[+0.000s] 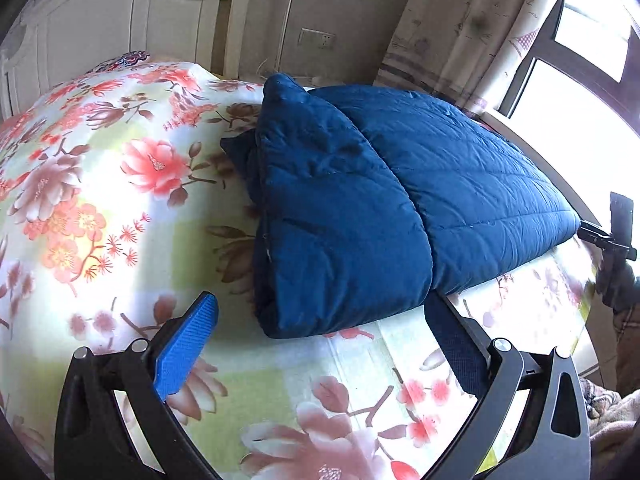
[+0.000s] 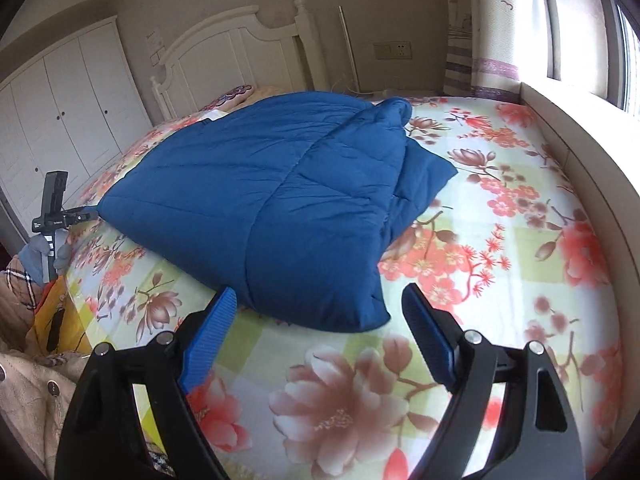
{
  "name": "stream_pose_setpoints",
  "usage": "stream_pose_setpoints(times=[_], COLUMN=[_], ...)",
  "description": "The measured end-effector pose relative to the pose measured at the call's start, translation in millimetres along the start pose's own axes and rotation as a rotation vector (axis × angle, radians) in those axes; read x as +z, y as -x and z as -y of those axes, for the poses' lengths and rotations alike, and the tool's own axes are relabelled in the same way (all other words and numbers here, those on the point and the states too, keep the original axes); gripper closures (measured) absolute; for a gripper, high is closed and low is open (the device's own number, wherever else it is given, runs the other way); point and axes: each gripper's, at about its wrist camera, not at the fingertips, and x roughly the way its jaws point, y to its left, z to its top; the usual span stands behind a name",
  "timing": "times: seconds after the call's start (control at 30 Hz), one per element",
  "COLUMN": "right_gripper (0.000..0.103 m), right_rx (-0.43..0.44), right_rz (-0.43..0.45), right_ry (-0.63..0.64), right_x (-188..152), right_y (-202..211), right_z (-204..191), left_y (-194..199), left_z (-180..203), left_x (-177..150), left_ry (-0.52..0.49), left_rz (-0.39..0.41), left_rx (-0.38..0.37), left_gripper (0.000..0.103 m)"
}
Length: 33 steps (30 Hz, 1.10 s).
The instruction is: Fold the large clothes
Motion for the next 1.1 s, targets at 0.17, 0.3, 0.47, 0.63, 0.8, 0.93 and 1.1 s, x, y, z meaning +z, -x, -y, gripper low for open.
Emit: stream_pose_setpoints(times=[0.17, 0.3, 0.47, 0.63, 0.8, 0.93, 1.1], right_gripper=[0.03, 0.031, 0.049, 0.069, 0.07, 0.07, 0.053], right_rx=[-0.039, -0.017, -0.003, -0.02, 0.029, 0.047, 0.016], right_rz=[0.011, 0.015, 0.015, 0.011, -0.001, 0.006, 0.022], right_ry=[0.044, 0.019, 0.01, 0.009, 0.044, 0.045, 0.045], right_x=[8, 6, 5, -4, -36, -70, -81], right_y=[-11, -10, -12, 1, 38, 64, 72], right_z=[-8, -4, -7, -29, -57, -73, -75], left_y=[-12, -26, -18, 9, 49, 77, 87], left_z=[6, 16, 19, 22, 25, 30, 32], left_x=[5, 14, 13, -8, -49, -92, -117], left_ry=[0.008, -0.031, -0.032, -0.036, -0.044, -0.029, 0.011], left_rz=[-0.005, -0.037, 0.03, 0.065, 0.064, 0.064, 0.091], left_rx=[-0.037, -0.085, -0.126, -0.138, -0.134, -0.135, -0.104], left_gripper=[0.004, 0.004, 0.051, 0.072, 0.072, 0.071, 0.055])
